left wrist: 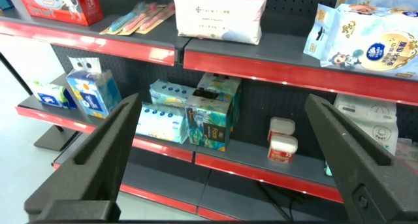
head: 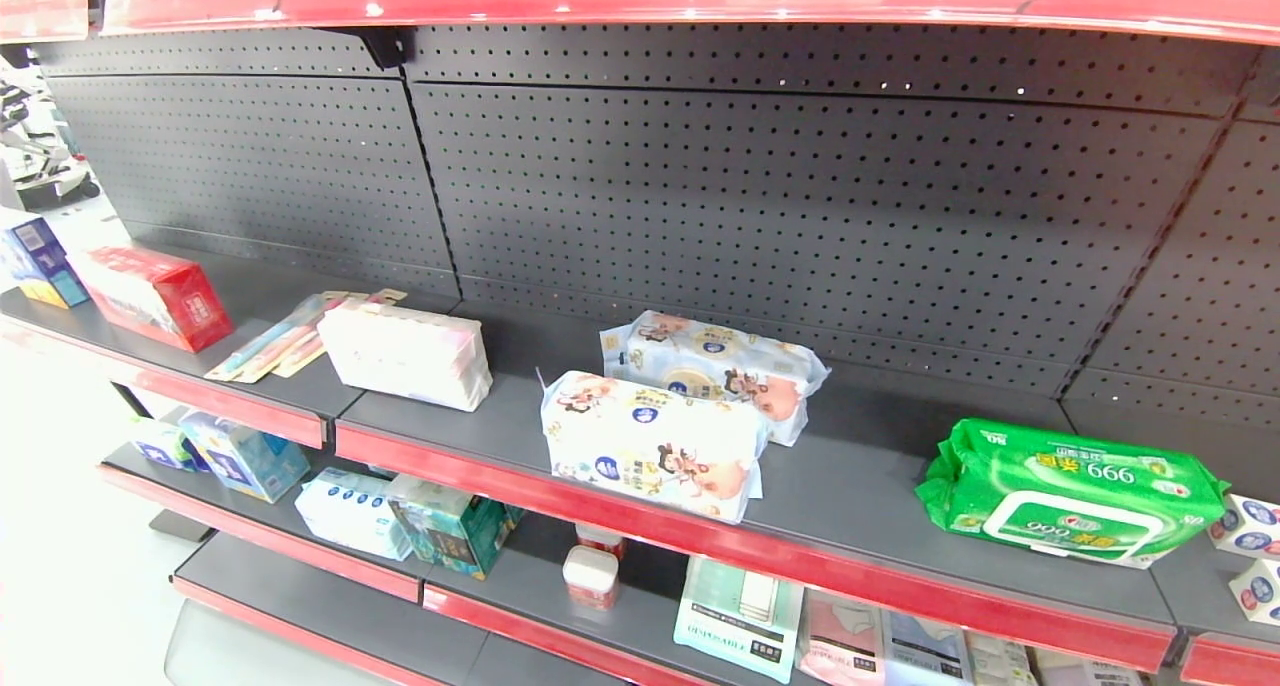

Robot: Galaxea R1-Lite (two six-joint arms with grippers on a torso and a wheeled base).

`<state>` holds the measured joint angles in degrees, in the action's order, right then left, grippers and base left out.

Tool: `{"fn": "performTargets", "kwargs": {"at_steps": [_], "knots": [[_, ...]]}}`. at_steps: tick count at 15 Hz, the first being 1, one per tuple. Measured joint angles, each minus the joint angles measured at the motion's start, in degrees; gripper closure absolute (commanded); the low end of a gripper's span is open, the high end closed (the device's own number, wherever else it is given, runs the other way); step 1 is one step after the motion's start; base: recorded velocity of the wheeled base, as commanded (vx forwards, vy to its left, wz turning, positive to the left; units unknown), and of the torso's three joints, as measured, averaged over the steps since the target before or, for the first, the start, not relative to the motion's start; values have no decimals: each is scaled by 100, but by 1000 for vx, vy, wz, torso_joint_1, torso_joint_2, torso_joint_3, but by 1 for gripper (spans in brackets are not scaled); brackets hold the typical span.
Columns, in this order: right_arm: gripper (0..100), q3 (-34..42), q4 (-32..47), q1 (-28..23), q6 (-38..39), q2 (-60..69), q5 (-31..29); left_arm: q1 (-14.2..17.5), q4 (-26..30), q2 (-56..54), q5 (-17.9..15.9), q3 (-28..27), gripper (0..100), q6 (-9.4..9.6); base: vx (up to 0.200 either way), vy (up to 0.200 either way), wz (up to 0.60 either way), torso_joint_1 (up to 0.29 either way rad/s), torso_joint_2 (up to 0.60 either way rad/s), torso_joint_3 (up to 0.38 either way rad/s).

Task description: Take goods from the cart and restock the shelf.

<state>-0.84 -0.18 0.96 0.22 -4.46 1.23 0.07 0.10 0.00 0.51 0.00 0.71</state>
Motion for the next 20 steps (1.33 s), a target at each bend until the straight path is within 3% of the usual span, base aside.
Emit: {"fn": "performTargets", "kwargs": {"at_steps": [12,20], "knots": [[0,84,34,-96,2,435,112,-7,0,27,-11,-5,0,-2,0,0,0,0,0,0],[0,84,34,-96,7,439,111,-7,0,18,-9,-10,0,-11,0,0,-600,4,3,5]]}}
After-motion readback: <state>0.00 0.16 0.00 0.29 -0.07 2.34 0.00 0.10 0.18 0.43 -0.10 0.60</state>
